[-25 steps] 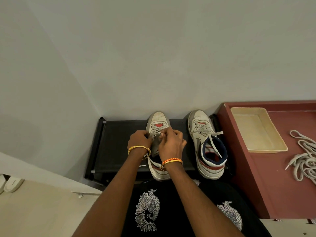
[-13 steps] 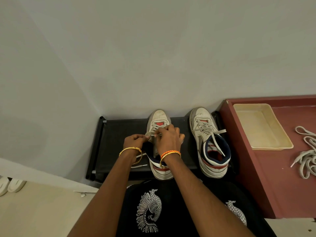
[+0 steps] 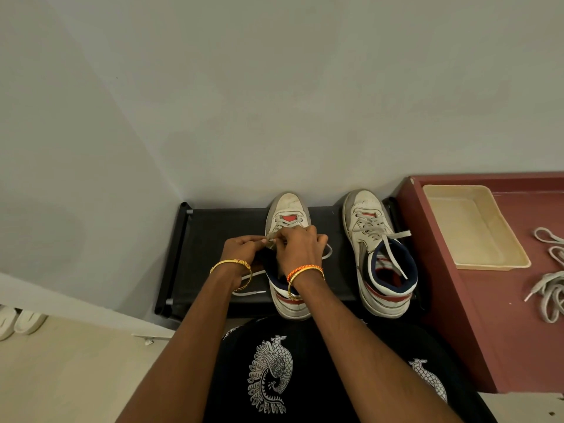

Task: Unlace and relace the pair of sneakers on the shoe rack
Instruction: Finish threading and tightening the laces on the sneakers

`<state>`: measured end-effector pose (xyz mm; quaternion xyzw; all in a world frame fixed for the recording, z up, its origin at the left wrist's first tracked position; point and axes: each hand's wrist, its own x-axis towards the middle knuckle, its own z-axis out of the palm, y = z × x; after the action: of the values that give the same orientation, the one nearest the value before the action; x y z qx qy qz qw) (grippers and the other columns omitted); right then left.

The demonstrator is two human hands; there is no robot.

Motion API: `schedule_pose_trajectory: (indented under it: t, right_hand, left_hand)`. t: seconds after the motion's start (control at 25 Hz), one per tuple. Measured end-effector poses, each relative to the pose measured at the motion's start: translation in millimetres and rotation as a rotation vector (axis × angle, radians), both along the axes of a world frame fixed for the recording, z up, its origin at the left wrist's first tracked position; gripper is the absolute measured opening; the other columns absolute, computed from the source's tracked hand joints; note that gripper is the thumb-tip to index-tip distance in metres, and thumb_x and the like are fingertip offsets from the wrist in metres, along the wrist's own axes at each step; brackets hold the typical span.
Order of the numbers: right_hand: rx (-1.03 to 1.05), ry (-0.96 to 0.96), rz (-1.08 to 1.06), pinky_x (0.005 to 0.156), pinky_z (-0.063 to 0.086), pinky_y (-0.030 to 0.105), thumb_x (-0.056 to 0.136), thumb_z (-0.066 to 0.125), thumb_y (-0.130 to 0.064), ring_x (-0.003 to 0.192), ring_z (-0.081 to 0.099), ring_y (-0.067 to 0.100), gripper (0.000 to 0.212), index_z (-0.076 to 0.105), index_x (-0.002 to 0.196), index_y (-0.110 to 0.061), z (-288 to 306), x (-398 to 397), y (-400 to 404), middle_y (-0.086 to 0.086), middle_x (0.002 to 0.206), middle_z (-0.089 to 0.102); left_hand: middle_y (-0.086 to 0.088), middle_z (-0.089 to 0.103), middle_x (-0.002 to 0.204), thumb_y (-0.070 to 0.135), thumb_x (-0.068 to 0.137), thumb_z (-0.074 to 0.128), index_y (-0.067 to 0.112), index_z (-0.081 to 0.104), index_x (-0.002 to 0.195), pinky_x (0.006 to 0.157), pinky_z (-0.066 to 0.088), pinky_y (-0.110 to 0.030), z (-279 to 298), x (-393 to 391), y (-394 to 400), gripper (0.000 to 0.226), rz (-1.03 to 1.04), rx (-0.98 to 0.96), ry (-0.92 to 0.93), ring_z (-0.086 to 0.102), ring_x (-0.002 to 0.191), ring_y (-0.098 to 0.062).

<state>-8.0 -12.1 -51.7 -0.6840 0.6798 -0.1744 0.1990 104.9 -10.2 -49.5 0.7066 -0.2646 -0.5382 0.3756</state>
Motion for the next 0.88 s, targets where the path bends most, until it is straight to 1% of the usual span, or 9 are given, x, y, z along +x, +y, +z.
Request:
schedule_pose_trajectory:
  t: [0.08, 0.2, 0.28, 0.4, 0.48, 0.56, 0.68, 0.8, 0.88]
  right_hand:
    - [-0.003, 0.006, -0.002, 0.100, 0.027, 0.039, 0.095, 0.053, -0.030, 0.117, 0.043, 0.022, 0.025, 0.066, 0.115, -0.023, 0.4, 0.6, -0.3, 0.002, 0.118, 0.063]
    - [0.012, -0.047, -0.033, 0.100, 0.028, 0.038, 0.094, 0.054, -0.028, 0.116, 0.044, 0.023, 0.022, 0.066, 0.112, -0.023, -1.5, 1.4, -1.7, 0.004, 0.116, 0.063]
    - [0.017, -0.150, -0.067, 0.098, 0.030, 0.037, 0.093, 0.056, -0.023, 0.113, 0.047, 0.025, 0.020, 0.060, 0.112, -0.024, -4.1, 1.8, -3.3, 0.007, 0.114, 0.063]
    - [0.019, -0.196, -0.092, 0.101, 0.029, 0.039, 0.088, 0.062, -0.020, 0.119, 0.045, 0.027, 0.036, 0.046, 0.121, -0.023, -2.2, -0.8, -2.7, 0.008, 0.120, 0.059]
    - [0.008, -0.139, -0.137, 0.104, 0.027, 0.043, 0.084, 0.066, -0.020, 0.127, 0.035, 0.028, 0.052, 0.040, 0.129, -0.021, -0.8, -5.9, 4.2, 0.008, 0.133, 0.046]
    - [0.017, -0.114, -0.224, 0.104, 0.027, 0.044, 0.081, 0.066, -0.017, 0.128, 0.032, 0.028, 0.059, 0.037, 0.132, -0.020, -3.5, -11.6, 14.7, 0.009, 0.137, 0.038]
    - [0.054, -0.142, -0.339, 0.100, 0.033, 0.044, 0.080, 0.067, -0.013, 0.123, 0.036, 0.029, 0.059, 0.038, 0.131, -0.018, -9.9, -16.5, 24.0, 0.011, 0.134, 0.038]
    - [0.063, -0.138, -0.353, 0.098, 0.035, 0.045, 0.080, 0.066, -0.012, 0.121, 0.039, 0.030, 0.057, 0.038, 0.129, -0.017, -9.7, -15.9, 25.1, 0.012, 0.131, 0.039]
    - [0.076, -0.128, -0.350, 0.098, 0.035, 0.045, 0.080, 0.065, -0.011, 0.120, 0.039, 0.031, 0.057, 0.037, 0.129, -0.017, -8.5, -15.1, 25.8, 0.012, 0.131, 0.039]
  left_hand:
    - [-0.010, 0.067, 0.095, 0.013, 0.089, 0.061, 0.011, 0.068, 0.087, 0.067, 0.053, -0.030, 1.0, -1.2, -1.1, 0.008, -0.006, 0.037, 0.017, 0.063, 0.085, -0.022]
    - [-0.014, 0.067, 0.097, 0.028, 0.091, 0.058, 0.006, 0.066, 0.099, 0.074, 0.054, -0.037, 5.6, 0.9, -6.1, 0.024, 0.023, 0.152, 0.140, 0.063, 0.089, -0.027]
    - [-0.014, 0.065, 0.093, 0.024, 0.090, 0.061, 0.005, 0.063, 0.100, 0.067, 0.053, -0.033, 10.3, 4.4, -9.4, 0.021, 0.016, 0.210, 0.188, 0.063, 0.083, -0.025]
    - [-0.012, 0.063, 0.082, 0.011, 0.089, 0.060, 0.000, 0.062, 0.103, 0.059, 0.051, -0.028, 15.9, 2.6, -13.6, 0.018, 0.049, 0.246, 0.160, 0.061, 0.073, -0.021]
    - [-0.011, 0.062, 0.080, 0.010, 0.091, 0.057, -0.004, 0.061, 0.107, 0.066, 0.053, -0.028, 18.8, 1.6, -19.7, 0.022, 0.102, 0.197, 0.074, 0.060, 0.070, -0.018]
    - [-0.010, 0.063, 0.087, 0.011, 0.095, 0.052, -0.005, 0.058, 0.113, 0.076, 0.052, -0.031, 31.2, 4.9, -26.1, 0.024, 0.145, 0.108, 0.049, 0.061, 0.075, -0.018]
    - [-0.017, 0.059, 0.101, 0.006, 0.099, 0.042, -0.004, 0.052, 0.116, 0.078, 0.052, -0.035, 71.7, 13.9, -33.2, 0.023, 0.191, -0.020, 0.160, 0.062, 0.078, -0.025]
    - [-0.015, 0.058, 0.086, 0.001, 0.100, 0.035, 0.001, 0.054, 0.097, 0.079, 0.055, -0.042, 133.2, 25.5, -37.0, 0.018, 0.253, -0.139, 0.338, 0.062, 0.075, -0.029]
    - [-0.012, 0.057, 0.076, 0.001, 0.100, 0.035, 0.004, 0.053, 0.091, 0.067, 0.058, -0.039, 174.5, 31.0, -37.1, 0.021, 0.277, -0.218, 0.464, 0.063, 0.077, -0.030]
